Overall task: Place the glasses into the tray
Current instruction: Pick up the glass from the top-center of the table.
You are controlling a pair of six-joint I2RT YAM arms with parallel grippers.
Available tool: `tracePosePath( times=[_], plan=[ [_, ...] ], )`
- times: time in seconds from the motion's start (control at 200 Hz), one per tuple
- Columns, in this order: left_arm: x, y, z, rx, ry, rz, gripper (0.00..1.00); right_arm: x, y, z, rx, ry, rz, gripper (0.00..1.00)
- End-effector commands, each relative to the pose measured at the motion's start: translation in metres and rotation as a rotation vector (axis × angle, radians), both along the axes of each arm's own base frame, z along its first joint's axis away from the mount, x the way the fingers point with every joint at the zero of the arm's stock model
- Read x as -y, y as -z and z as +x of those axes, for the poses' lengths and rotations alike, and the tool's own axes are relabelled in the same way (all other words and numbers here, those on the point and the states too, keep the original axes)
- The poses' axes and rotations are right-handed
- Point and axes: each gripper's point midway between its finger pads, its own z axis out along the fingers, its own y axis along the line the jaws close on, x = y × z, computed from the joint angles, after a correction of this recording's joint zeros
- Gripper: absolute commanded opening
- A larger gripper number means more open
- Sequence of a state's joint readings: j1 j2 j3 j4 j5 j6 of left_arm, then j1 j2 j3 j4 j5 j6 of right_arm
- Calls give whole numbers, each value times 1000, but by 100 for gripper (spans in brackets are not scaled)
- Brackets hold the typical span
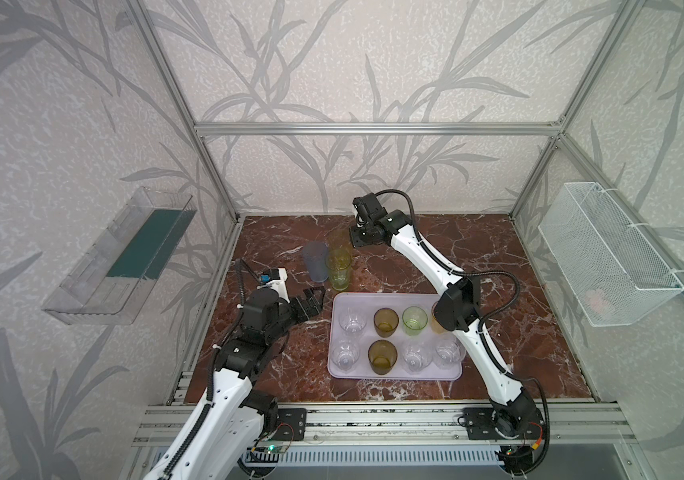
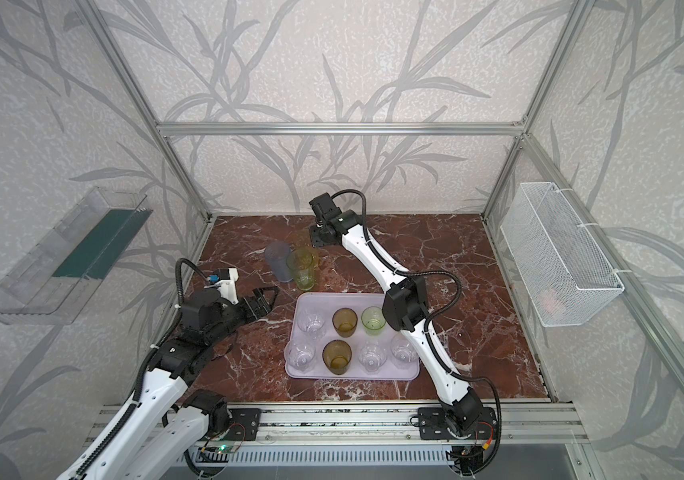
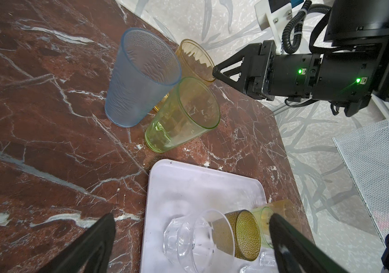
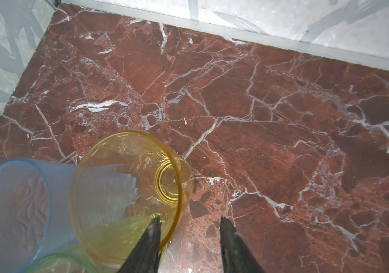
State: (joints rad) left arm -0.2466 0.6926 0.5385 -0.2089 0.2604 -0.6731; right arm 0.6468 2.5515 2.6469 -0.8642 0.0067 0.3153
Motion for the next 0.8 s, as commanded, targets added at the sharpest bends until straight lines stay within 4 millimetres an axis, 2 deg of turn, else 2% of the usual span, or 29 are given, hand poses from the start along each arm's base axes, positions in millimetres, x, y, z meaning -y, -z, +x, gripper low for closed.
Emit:
tracePosePath(
  times=[0.0, 0.63, 0.795],
  plan=[
    [-3, 2, 1, 1, -15, 3, 99, -2, 7, 3, -8, 3, 11, 39],
    [-5, 5, 1, -3, -25, 12, 99, 1, 24, 13, 9, 18, -22, 37],
    [-6, 5, 1, -6, -26, 15, 99, 1, 24, 15, 17, 24, -27, 33]
  ],
)
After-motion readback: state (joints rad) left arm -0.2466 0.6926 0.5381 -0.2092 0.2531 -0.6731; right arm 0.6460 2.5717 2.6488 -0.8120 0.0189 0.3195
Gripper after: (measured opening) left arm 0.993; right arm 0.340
